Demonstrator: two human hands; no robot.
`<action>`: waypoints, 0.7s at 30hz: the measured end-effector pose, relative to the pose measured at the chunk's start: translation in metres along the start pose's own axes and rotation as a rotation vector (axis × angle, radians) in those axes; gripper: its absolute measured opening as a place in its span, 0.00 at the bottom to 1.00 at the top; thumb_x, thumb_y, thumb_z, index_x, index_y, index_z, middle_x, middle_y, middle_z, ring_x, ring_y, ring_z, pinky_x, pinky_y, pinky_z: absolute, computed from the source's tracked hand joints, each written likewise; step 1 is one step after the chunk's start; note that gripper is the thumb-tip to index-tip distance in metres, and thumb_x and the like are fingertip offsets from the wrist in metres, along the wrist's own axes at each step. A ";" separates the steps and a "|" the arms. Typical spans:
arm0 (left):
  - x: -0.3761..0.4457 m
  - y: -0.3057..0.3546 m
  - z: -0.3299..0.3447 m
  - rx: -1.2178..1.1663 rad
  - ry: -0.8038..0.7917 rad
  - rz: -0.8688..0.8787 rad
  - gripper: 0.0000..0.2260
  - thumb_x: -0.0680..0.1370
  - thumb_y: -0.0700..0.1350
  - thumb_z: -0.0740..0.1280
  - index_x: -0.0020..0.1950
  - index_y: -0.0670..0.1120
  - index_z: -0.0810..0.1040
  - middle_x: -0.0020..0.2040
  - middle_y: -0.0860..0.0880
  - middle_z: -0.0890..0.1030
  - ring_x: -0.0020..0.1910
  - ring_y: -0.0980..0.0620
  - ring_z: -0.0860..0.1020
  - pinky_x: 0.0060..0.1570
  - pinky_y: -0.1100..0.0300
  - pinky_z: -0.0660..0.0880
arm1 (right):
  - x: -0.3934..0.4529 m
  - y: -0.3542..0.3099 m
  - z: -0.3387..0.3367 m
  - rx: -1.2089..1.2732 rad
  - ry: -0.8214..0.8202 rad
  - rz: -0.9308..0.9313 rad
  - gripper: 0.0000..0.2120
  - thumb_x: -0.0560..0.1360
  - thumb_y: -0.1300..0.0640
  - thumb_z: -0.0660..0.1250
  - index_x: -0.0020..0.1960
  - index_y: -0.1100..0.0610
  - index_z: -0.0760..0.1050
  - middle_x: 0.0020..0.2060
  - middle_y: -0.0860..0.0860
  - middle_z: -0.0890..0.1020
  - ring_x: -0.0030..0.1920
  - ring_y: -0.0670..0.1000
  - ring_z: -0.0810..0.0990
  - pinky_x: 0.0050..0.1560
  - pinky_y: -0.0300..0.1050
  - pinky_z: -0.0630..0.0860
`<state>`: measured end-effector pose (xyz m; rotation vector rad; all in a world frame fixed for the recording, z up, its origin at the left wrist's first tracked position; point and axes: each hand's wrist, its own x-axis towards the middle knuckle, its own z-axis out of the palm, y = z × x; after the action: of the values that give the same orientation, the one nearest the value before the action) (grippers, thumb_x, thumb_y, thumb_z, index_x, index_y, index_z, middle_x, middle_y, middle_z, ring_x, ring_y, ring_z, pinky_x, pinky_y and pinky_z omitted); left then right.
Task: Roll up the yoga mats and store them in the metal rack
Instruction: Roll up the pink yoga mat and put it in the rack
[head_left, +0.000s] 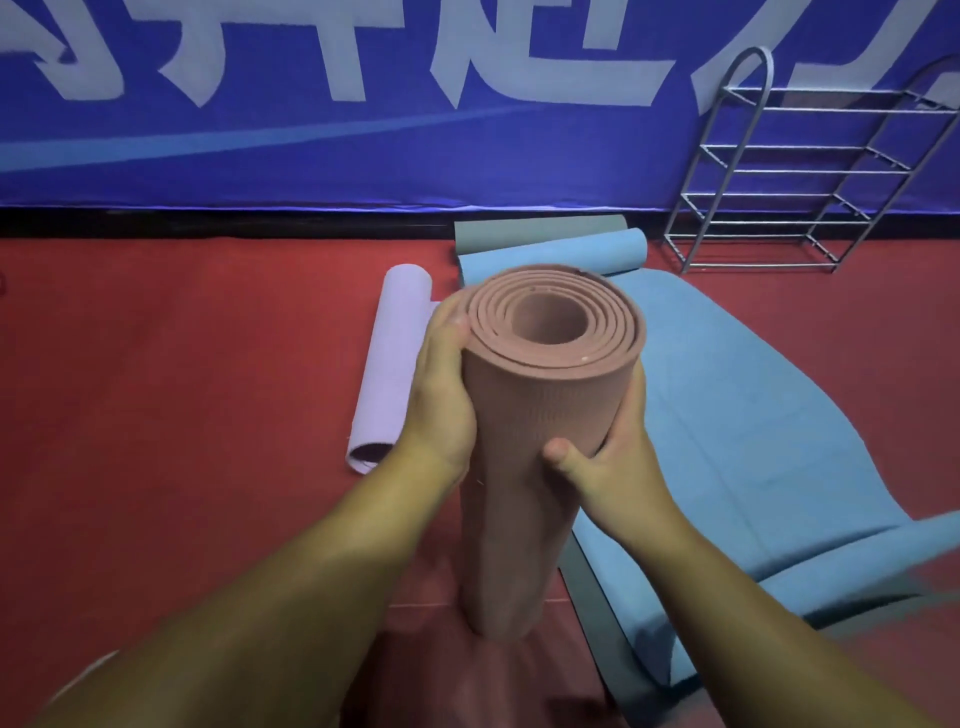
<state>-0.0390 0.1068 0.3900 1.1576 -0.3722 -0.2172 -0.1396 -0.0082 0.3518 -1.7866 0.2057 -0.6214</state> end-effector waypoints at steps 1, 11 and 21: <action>0.002 0.002 -0.001 -0.005 0.012 -0.016 0.29 0.72 0.58 0.63 0.64 0.37 0.77 0.63 0.35 0.79 0.64 0.37 0.77 0.71 0.34 0.66 | 0.001 0.001 0.002 -0.010 -0.003 -0.003 0.58 0.62 0.29 0.75 0.81 0.49 0.51 0.71 0.37 0.72 0.71 0.42 0.72 0.68 0.47 0.73; 0.006 -0.018 -0.020 -0.002 0.037 0.027 0.26 0.72 0.56 0.62 0.62 0.39 0.74 0.56 0.42 0.81 0.58 0.45 0.79 0.66 0.46 0.73 | 0.003 0.015 0.003 -0.051 -0.066 0.002 0.56 0.61 0.41 0.79 0.80 0.48 0.52 0.69 0.35 0.72 0.69 0.40 0.72 0.65 0.40 0.73; 0.011 -0.012 -0.017 -0.076 0.016 0.062 0.25 0.76 0.60 0.60 0.59 0.41 0.80 0.59 0.36 0.81 0.62 0.38 0.78 0.69 0.41 0.71 | 0.009 0.007 0.002 -0.002 -0.056 -0.012 0.54 0.60 0.42 0.79 0.79 0.48 0.56 0.69 0.37 0.74 0.68 0.41 0.74 0.63 0.40 0.75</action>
<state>-0.0214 0.1129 0.3748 1.0712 -0.3822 -0.1665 -0.1297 -0.0127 0.3478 -1.8063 0.1579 -0.5789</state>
